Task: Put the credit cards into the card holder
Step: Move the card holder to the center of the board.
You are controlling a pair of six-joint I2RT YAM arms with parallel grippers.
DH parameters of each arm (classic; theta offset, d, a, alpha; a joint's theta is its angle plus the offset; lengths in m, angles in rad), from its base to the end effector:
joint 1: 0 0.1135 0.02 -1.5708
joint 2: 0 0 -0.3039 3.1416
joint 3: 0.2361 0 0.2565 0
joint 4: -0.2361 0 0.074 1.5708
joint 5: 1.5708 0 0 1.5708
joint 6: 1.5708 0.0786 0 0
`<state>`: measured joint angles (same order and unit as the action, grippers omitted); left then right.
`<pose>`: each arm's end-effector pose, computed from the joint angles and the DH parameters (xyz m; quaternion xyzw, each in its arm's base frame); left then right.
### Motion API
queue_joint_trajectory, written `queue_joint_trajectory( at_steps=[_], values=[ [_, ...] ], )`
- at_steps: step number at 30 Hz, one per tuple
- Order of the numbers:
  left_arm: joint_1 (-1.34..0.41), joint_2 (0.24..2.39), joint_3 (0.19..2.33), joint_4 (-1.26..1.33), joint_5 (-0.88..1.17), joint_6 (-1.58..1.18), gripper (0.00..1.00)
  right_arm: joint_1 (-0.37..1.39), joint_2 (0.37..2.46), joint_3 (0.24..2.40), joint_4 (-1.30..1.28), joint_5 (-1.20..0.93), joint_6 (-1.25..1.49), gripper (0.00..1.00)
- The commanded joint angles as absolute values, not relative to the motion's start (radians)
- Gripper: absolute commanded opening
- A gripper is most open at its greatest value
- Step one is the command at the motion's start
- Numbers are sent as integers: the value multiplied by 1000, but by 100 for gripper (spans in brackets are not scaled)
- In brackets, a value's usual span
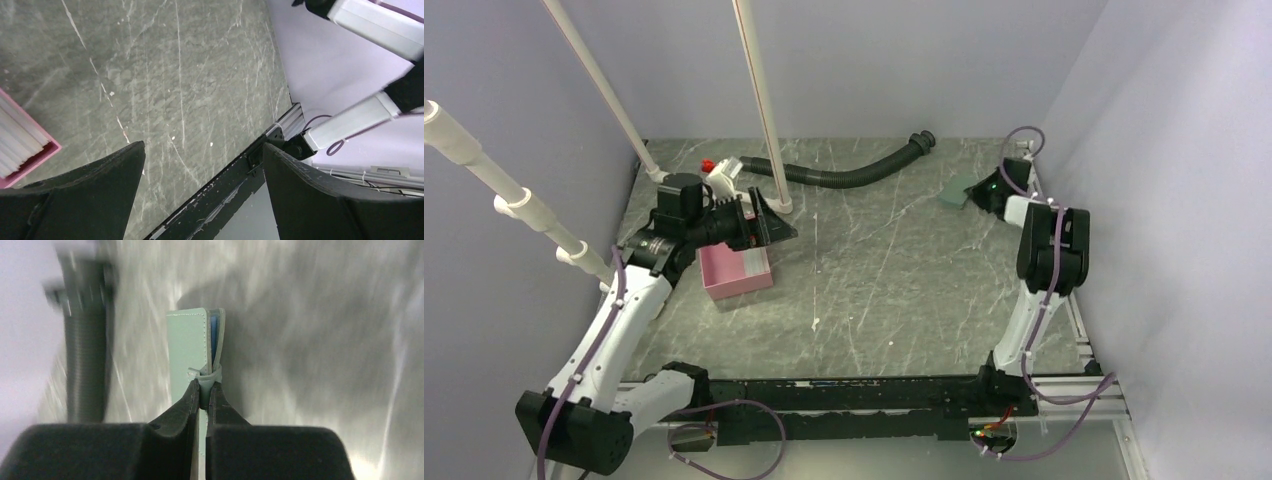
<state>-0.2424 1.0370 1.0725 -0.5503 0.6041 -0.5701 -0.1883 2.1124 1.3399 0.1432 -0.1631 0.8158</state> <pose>0.2157 -0.0993 0.3756 0.0133 0.8381 -0.4261 0.3403 0.5129 -0.0847 0.1536 0.3951 0.7964 0.2086 0.4076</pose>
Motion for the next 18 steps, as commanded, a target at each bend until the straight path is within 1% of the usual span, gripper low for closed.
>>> queue_joint_trajectory(
  at_steps=[1, 5, 8, 13, 15, 18],
  values=[
    [-301, 1070, 1002, -420, 603, -628, 92, -57, 1816, 1033, 111, -233, 683, 0],
    [-413, 1140, 972, -351, 577, -670, 91, 102, 1596, 846, 42, -281, 615, 0],
    [-497, 1198, 989, -350, 525, -665, 90, 220, 1442, 755, -71, -224, 530, 0],
    [-534, 1244, 979, -307, 468, -700, 88, 314, 1284, 677, -195, -159, 421, 0],
    [-538, 1251, 960, -273, 452, -727, 87, 362, 1248, 688, -267, -89, 403, 0],
    [-544, 1247, 934, -262, 412, -754, 85, 481, 1228, 755, -386, 148, 427, 0]
  ],
)
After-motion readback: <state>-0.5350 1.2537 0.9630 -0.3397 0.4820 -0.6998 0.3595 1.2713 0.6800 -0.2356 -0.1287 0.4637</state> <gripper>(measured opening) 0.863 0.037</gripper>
